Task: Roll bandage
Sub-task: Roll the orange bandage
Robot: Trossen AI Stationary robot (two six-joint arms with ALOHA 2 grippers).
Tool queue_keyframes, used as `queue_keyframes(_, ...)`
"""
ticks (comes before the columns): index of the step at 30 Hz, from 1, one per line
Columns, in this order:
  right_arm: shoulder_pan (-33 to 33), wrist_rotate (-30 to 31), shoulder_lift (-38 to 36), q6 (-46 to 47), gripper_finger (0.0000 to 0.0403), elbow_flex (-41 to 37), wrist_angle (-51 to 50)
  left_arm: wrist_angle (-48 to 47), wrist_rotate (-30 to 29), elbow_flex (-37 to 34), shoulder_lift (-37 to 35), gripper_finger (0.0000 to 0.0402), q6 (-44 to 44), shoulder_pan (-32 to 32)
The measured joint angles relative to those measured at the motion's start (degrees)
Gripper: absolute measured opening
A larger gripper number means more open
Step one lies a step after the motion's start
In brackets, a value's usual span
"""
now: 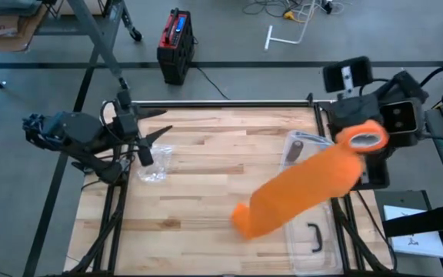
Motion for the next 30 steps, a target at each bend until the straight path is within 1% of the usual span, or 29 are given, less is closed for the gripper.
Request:
queue_keyframes(4,1.7,-1.0,-0.8,0.1,0.0043,-0.2,1.3,0.2,0.0,-1.2,0.9,0.0187,-0.3,1.6)
queue_keyframes(9,5.9,-1.7,-5.8,-0.9,0.0043,0.1,6.3,1.4,0.0,-1.5,3.1,0.0194,-1.6,2.6)
queue_keyframes(12,9.4,-4.3,-8.2,-1.2,0.0043,0.1,7.3,2.7,0.1,-1.4,4.8,0.0196,-1.7,2.6)
queue_keyframes(16,13.9,-4.4,-9.9,-2.8,0.0043,0.0,6.7,6.7,0.1,-1.3,6.5,0.0193,-1.7,2.6)
queue_keyframes(19,15.6,-3.9,-10.6,-3.2,0.0043,-0.1,4.2,8.4,0.1,-1.3,7.7,0.0187,-1.7,2.6)
queue_keyframes(21,15.6,-2.2,-11.1,-5.2,0.0043,-0.1,1.7,9.0,0.1,-1.3,8.5,0.0183,-1.7,2.6)
queue_keyframes(26,15.5,5.7,-12.1,-9.6,0.0043,0.0,-2.8,9.8,0.0,-1.3,8.8,0.018,-1.5,2.8)
queue_keyframes(30,13.9,13.2,-12.3,-16.1,0.0043,0.0,-7.4,9.8,0.0,-1.3,8.5,0.0184,-0.4,3.6)
